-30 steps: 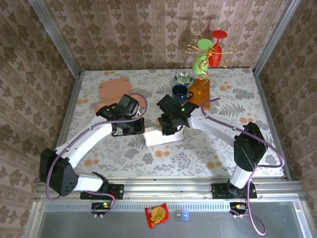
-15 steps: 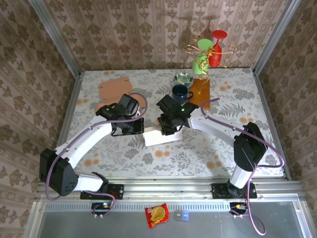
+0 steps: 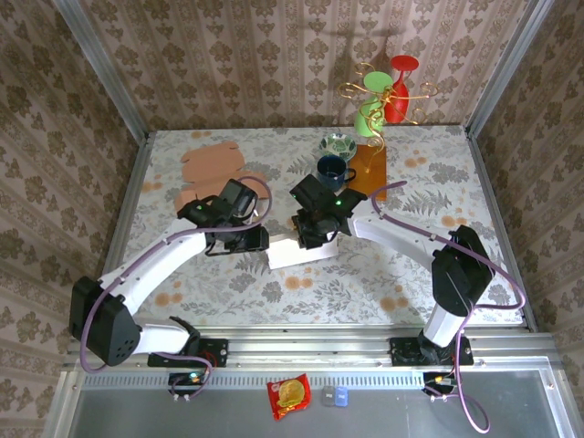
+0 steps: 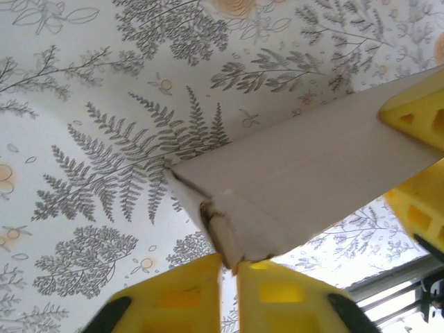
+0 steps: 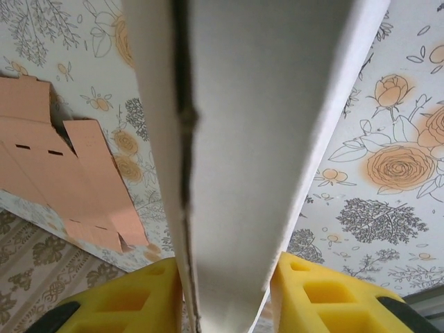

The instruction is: Fold the paper box

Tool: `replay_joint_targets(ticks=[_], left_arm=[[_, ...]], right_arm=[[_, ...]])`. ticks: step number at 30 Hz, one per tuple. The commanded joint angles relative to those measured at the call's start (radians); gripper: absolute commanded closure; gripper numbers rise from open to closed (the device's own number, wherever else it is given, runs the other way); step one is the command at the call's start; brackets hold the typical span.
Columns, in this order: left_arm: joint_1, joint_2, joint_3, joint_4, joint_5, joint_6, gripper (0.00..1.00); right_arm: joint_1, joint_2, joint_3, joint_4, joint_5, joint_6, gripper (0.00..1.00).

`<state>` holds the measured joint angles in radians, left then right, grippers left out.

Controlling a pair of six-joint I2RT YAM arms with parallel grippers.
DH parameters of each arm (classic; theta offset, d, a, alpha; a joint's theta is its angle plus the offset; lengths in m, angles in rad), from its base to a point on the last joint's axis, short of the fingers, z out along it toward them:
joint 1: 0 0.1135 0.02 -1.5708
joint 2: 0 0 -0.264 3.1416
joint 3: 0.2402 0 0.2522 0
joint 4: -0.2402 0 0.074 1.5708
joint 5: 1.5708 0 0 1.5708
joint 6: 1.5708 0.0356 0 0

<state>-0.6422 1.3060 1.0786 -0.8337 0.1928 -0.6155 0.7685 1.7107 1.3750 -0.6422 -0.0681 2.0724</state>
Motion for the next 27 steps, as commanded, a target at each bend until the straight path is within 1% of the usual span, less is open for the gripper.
replay_joint_targets(ticks=[1,2,6,11,14,16,19,25,27], left_arm=[[-0.02,-0.04,0.027,-0.032,-0.023,-0.044,0.59],[-0.024,-0.046,0.031,-0.03,-0.02,-0.056,0.58],[-0.042,-0.104,0.027,0.0,-0.032,-0.123,0.56],[-0.04,-0.197,-0.006,0.035,-0.1,-0.252,0.54],[-0.029,-0.25,-0.059,0.111,-0.149,-0.348,0.52],[-0.005,-0.248,-0.087,0.165,-0.13,-0.4,0.52],[0.036,-0.195,-0.108,0.211,-0.053,-0.478,0.54],[0.039,-0.139,-0.119,0.283,-0.021,-0.489,0.55],[0.039,-0.119,-0.128,0.313,0.019,-0.488,0.57]], right_arm=[[-0.007,-0.009,-0.035,-0.073,0.05,0.058,0.65],[-0.008,-0.01,-0.038,-0.07,0.05,0.059,0.65],[-0.007,-0.012,-0.044,-0.063,0.051,0.059,0.65],[-0.007,-0.012,-0.047,-0.058,0.049,0.059,0.65],[-0.008,-0.015,-0.05,-0.055,0.048,0.058,0.65],[-0.007,-0.016,-0.053,-0.056,0.05,0.057,0.65],[-0.007,-0.019,-0.056,-0.055,0.05,0.057,0.65],[-0.006,-0.022,-0.058,-0.05,0.049,0.058,0.65],[-0.007,-0.022,-0.061,-0.049,0.049,0.057,0.65]])
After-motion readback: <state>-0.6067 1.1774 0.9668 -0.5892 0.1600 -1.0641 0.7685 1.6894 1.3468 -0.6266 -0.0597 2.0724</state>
